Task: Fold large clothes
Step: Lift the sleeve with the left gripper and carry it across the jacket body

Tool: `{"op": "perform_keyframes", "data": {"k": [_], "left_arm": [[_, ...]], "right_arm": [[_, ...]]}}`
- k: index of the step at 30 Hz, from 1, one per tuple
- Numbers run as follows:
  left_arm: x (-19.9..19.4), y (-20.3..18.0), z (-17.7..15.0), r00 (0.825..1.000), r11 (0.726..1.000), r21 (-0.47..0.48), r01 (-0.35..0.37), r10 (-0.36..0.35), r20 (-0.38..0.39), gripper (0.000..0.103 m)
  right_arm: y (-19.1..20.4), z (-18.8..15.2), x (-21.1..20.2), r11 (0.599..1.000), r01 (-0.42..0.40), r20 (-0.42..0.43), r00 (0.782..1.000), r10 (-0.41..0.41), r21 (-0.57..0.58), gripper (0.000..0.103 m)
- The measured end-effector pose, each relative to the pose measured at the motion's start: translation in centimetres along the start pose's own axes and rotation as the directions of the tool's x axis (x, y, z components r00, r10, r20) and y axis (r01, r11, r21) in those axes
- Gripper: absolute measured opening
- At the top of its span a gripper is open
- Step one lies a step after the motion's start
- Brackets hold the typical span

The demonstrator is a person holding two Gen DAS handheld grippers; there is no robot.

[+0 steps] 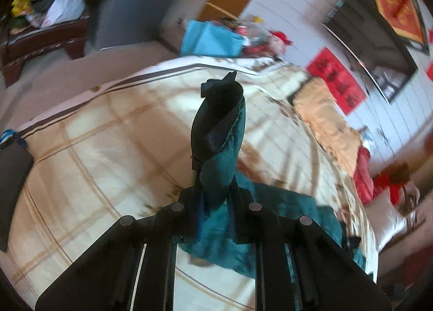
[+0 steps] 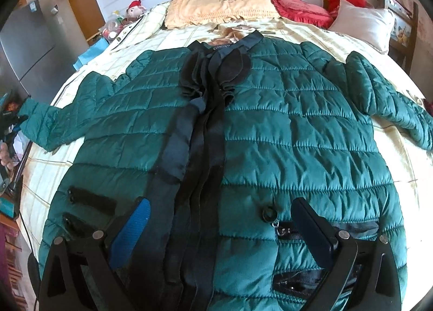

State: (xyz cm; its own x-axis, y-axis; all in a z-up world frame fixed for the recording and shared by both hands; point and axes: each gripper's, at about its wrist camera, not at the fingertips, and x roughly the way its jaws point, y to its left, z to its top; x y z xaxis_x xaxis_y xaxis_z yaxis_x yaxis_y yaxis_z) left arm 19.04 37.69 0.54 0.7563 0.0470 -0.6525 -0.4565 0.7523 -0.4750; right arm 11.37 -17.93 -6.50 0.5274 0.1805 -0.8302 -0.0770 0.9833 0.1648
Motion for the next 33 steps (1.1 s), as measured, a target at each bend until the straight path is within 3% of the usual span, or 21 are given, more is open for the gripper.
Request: {"op": "perform_keyframes", "data": {"k": [6,13,22,33], "left_arm": [[-0.8,-6.2,-2.2,0.998,0.992,0.110,0.058,-0.054,-0.035,0.013],[-1.4,-13.4,-5.6,0.990,0.965,0.231,0.128,-0.109,-0.092,0.013],[-0.9,-20.5,-10.7,0.970,0.922,0.319,0.218,-0.168,-0.177,0.013],[-0.1,-26.8,-15.3,0.937,0.879,0.359,0.312,-0.223,-0.268,0.012]], "right_arm": [[-0.3,-0.5,-1.0,1.000,0.003,0.017,1.000,-0.003,-0.005,0.103],[-1.5,-0.9,-1.3,1.000,0.005,0.018,1.000,-0.005,0.024,0.103],[-1.9,-1.1,-0.5,0.999,0.007,0.006,1.000,-0.007,0.031,0.103],[-2.7,-1.3,-0.7,0.999,-0.018,0.016,1.000,0.017,0.050,0.103]]}}
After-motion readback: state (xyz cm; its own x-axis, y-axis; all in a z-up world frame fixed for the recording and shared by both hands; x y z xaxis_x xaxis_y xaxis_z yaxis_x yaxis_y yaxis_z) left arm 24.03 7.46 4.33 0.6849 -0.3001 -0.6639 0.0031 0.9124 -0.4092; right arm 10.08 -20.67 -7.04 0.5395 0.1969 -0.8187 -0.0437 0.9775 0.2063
